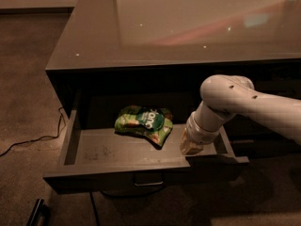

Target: Open top drawer

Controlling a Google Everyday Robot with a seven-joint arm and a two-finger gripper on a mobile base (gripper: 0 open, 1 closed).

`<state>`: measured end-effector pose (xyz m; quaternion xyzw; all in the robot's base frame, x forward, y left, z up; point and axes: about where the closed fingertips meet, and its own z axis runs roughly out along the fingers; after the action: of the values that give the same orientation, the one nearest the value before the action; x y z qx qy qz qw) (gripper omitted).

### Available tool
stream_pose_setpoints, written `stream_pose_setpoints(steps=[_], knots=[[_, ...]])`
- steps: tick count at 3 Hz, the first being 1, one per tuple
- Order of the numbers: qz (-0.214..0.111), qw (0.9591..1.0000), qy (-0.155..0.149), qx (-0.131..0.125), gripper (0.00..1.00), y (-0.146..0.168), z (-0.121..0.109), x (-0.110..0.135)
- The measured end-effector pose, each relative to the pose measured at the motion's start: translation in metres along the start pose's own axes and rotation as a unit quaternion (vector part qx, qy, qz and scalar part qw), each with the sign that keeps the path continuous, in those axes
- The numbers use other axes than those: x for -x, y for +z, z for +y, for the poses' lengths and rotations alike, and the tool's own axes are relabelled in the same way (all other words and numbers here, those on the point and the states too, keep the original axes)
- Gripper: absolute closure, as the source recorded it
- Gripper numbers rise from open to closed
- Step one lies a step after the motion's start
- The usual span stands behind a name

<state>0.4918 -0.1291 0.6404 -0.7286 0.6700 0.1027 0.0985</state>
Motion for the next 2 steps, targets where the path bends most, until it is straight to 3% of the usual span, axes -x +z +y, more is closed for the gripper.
stream_pose_setpoints(steps=[2], knots=[[0.0,1.0,0.0,0.001,0.35,0.0007,-0.0001,-0.0001]])
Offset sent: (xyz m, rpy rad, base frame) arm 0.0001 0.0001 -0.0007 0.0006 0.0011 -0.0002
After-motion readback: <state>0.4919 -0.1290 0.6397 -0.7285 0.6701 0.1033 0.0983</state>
